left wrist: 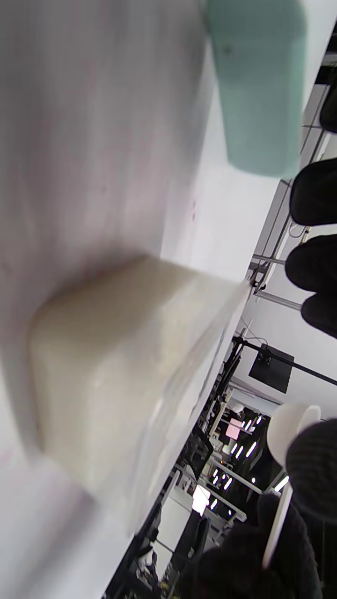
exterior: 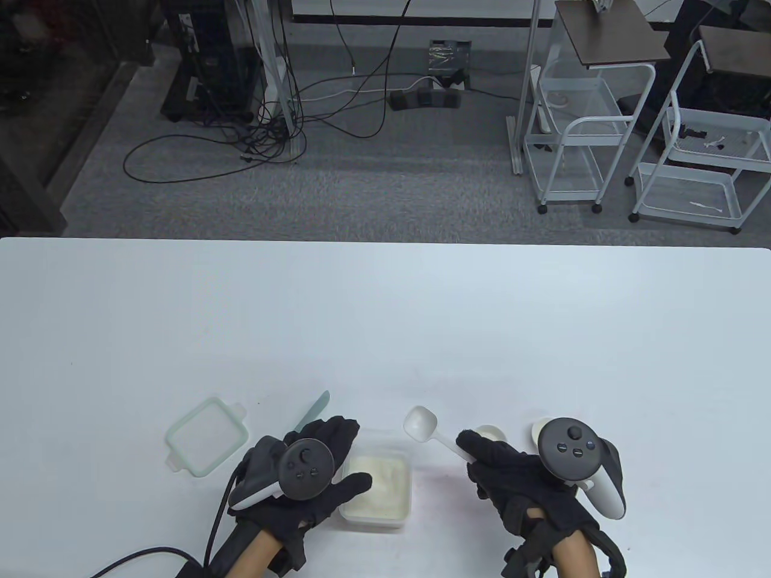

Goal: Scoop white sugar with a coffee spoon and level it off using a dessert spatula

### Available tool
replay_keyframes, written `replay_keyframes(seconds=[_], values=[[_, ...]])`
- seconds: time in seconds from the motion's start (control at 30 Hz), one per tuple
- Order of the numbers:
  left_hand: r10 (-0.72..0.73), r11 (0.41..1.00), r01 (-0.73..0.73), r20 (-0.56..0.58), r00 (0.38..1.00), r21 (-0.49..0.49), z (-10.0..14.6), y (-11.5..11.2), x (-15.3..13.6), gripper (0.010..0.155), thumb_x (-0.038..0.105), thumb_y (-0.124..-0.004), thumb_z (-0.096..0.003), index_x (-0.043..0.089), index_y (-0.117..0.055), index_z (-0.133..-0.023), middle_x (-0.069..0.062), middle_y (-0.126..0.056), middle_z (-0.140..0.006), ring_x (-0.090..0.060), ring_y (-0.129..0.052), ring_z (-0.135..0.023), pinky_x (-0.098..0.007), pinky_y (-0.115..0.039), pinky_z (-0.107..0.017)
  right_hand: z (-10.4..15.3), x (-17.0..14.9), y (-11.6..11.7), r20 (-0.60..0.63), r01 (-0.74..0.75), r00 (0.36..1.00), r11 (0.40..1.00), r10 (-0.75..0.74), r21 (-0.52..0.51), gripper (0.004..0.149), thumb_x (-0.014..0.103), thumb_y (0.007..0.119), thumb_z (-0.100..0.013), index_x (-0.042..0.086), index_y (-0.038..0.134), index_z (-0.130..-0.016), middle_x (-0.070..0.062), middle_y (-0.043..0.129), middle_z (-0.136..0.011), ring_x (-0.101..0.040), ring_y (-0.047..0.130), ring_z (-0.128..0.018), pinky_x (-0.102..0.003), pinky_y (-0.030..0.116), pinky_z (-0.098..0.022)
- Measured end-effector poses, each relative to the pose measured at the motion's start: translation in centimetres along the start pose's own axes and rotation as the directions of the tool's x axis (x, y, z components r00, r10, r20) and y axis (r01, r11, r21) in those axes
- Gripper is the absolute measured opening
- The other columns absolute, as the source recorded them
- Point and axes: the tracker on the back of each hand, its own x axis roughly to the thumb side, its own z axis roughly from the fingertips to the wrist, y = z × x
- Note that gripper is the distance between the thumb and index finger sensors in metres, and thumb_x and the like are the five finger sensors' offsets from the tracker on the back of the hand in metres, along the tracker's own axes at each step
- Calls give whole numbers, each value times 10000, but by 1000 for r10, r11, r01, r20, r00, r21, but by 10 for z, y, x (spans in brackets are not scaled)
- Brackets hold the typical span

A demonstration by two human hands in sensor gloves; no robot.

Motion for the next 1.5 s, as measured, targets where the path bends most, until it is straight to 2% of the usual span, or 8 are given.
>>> replay_keyframes(seconds=[0.1,0.3,0.4,0.47,0.7,1.2,1.33,1.5], values=[[-19,999,20,18,1000,-46,-3,-9,3,1024,732,-621,-446,116,-313,-1203,-210,-400,-1257,-557,-533,-1081,-764,-503,-707,-2,5,6,10,-48,999,999,48,22,492,91,724,-564,48,654,-1049,-281,800,-825,-359,888,-583,-555,787,-479],[-30,994,31,8,1000,-101,-7,-19,4,1057,746,-636,-433,115,-289,-1207,-210,-374,-1263,-574,-507,-1082,-772,-483,-708,-5,11,16,20,-130,991,990,129,58,482,91,753,-554,88,697,-1033,-285,803,-833,-370,888,-594,-563,784,-486],[-91,987,92,12,996,-130,-9,-24,5,1073,751,-669,-416,129,-297,-1208,-203,-372,-1265,-575,-511,-1082,-772,-484,-709,-7,16,22,22,-190,982,979,189,68,480,90,763,-549,94,711,-1026,-287,802,-837,-376,887,-600,-568,782,-490],[-138,983,138,14,990,-119,-10,-24,6,1084,763,-658,-404,132,-295,-1207,-192,-385,-1263,-563,-538,-1079,-762,-506,-707,-7,19,25,28,-235,972,969,234,72,479,89,769,-547,98,717,-1023,-289,800,-840,-380,886,-603,-571,780,-492],[-123,986,122,1,992,-115,-9,-24,6,1081,757,-671,-391,144,-314,-1207,-192,-403,-1262,-558,-549,-1079,-760,-507,-711,-9,28,37,37,-381,925,922,379,69,470,88,786,-537,122,748,-1005,-283,798,-851,-387,881,-615,-579,772,-503],[-135,987,134,-4,991,-90,-11,-23,6,1139,784,-682,-314,153,-350,-1202,-179,-449,-1254,-542,-582,-1075,-743,-535,-714,-16,33,57,55,-559,829,828,557,48,466,88,800,-532,142,760,-993,-284,782,-867,-395,867,-634,-591,758,-519],[-139,986,137,-7,990,-93,-10,-24,6,1138,785,-678,-316,154,-344,-1203,-179,-443,-1255,-543,-582,-1075,-742,-536,-713,-18,37,67,67,-648,761,762,645,22,466,90,803,-529,151,764,-989,-282,781,-869,-392,868,-637,-590,758,-522],[-139,986,138,-10,990,-97,-10,-24,6,1137,785,-675,-322,153,-336,-1204,-186,-436,-1255,-543,-579,-1075,-742,-535,-714,-18,41,74,71,-691,721,723,689,7,465,89,805,-526,161,767,-984,-279,779,-872,-390,867,-640,-590,757,-525]])
